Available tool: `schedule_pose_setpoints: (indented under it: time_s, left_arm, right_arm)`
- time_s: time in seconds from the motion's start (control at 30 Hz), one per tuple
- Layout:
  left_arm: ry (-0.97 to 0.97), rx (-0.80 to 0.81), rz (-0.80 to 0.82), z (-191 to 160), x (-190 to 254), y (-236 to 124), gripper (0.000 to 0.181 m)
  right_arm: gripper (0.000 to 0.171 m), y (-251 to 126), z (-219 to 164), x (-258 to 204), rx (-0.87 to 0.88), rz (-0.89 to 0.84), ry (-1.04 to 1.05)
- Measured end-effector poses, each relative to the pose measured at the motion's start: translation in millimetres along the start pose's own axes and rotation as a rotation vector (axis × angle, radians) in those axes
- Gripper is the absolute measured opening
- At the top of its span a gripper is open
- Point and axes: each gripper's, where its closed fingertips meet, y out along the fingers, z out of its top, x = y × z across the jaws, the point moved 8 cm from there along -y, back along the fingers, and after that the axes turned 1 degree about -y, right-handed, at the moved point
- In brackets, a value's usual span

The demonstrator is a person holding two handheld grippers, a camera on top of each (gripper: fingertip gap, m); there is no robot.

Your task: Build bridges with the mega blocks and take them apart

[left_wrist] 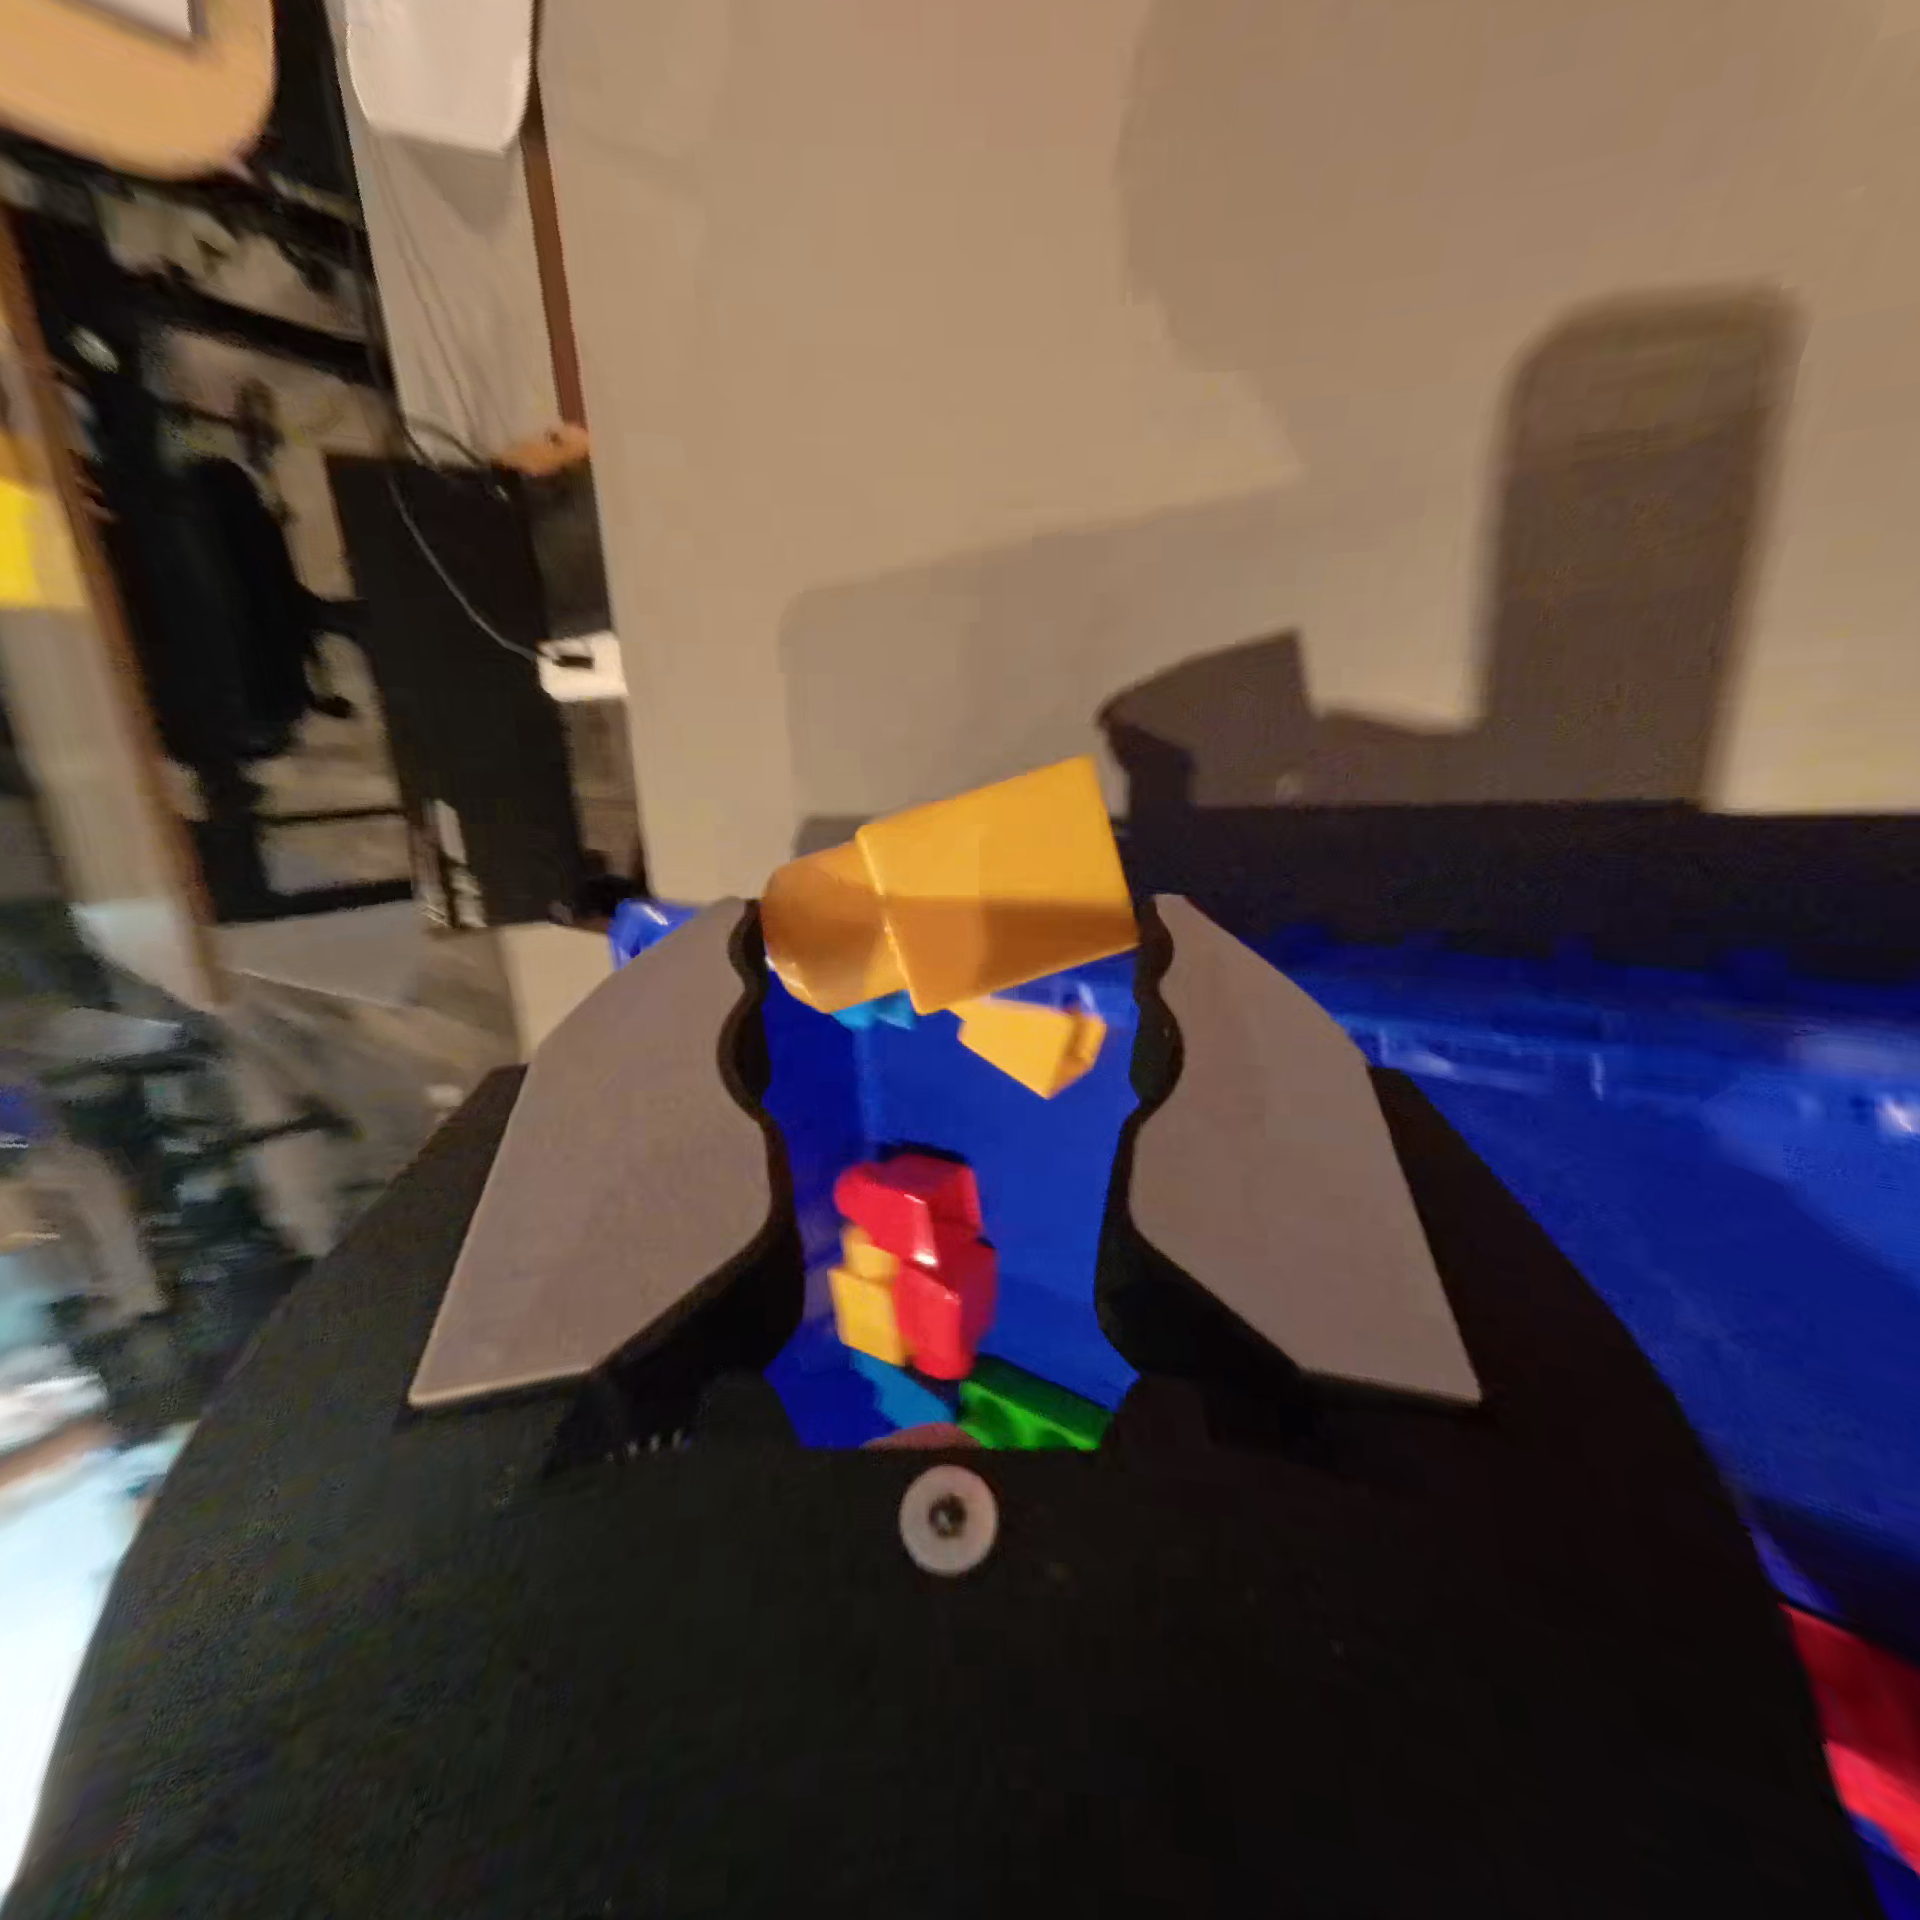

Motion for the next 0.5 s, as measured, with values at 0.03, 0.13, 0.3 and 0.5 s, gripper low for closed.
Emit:
schedule_pose_setpoints:
  time_s: [0.03,0.13,0.3,0.5]
  left_arm:
    - [0.070,-0.021,0.028,13.5,3.4,7.8,0.068]
    - [0.204,-0.049,0.060,45.9,15.1,37.4,0.068]
    - [0.342,-0.138,0.122,72.8,34.8,82.4,0.068]
    - [0.282,-0.147,-0.133,76.5,49.5,118.7,0.068]
  right_arm:
    - [0.066,-2.9,-2.4,-0.8,0.004,-0.008,0.002]
    - [0.066,-11.9,-13.0,-1.4,0.006,-0.036,0.019]
    - [0.066,-24.7,-33.2,2.4,0.015,-0.061,0.071]
    - [0.066,-28.7,-43.0,0.3,0.019,-0.067,0.091]
